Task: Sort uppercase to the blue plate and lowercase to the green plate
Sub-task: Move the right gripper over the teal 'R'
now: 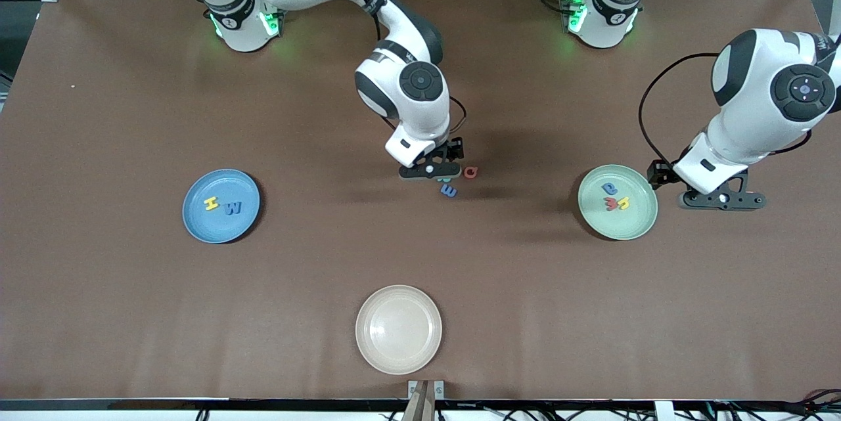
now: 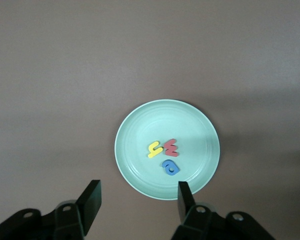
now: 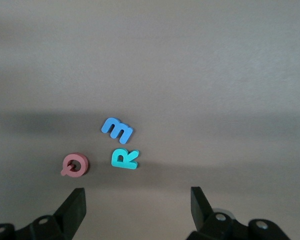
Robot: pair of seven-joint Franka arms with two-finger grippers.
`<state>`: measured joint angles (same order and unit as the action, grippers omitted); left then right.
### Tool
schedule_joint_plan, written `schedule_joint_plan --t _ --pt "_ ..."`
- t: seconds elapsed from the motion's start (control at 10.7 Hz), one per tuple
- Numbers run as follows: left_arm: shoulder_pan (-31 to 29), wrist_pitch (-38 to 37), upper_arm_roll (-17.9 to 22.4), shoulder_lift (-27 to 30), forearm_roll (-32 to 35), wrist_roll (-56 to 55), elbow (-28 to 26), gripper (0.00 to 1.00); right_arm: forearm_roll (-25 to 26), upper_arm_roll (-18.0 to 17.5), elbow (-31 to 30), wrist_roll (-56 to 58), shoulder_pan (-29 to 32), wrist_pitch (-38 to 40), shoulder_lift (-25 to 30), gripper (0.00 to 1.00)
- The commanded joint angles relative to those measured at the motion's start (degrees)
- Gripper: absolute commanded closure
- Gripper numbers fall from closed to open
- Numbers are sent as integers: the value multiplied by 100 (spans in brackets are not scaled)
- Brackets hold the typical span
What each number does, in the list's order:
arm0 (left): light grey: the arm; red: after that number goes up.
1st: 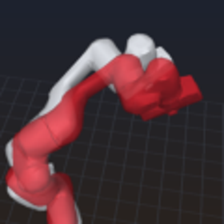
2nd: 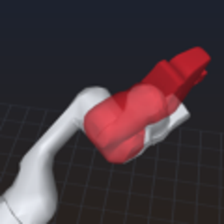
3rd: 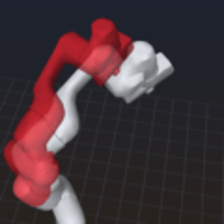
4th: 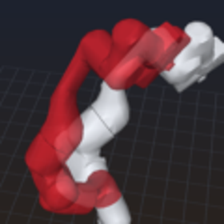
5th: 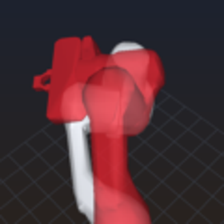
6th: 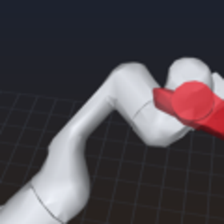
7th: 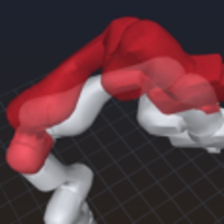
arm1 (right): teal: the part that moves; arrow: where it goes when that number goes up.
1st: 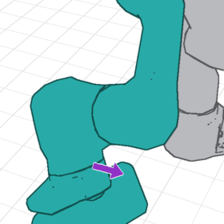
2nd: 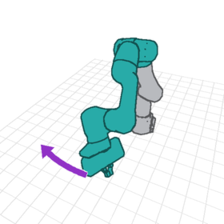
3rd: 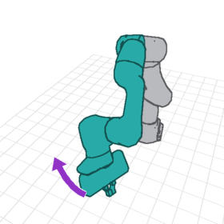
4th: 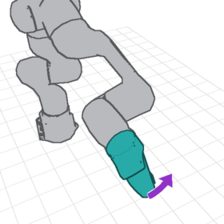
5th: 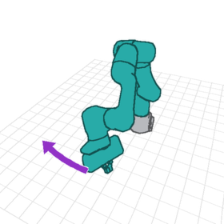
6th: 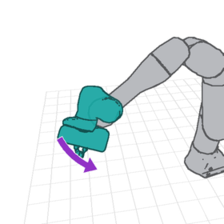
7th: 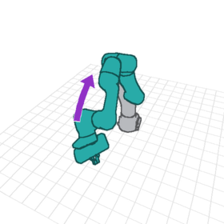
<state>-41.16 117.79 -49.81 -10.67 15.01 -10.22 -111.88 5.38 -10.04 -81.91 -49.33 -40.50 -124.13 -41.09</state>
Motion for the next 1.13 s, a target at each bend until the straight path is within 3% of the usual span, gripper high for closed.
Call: schedule_joint_plan --t 0.0,0.75,0.84,1.03 --pt "-49 -125 -81 65 -148 2 122 30 95 37 351 -330 -107 -32 -346 12" --pt "55 -143 -20 21 -148 98 325 28 77 169 447 -1096 -301 -638 -926 27" --pt "395 -143 268 65 -148 99 325 28 77 169 465 -1114 -301 -647 -971 28" --pt "1641 -143 1565 179 -270 99 351 27 51 204 544 -1228 -301 -691 -1032 30"
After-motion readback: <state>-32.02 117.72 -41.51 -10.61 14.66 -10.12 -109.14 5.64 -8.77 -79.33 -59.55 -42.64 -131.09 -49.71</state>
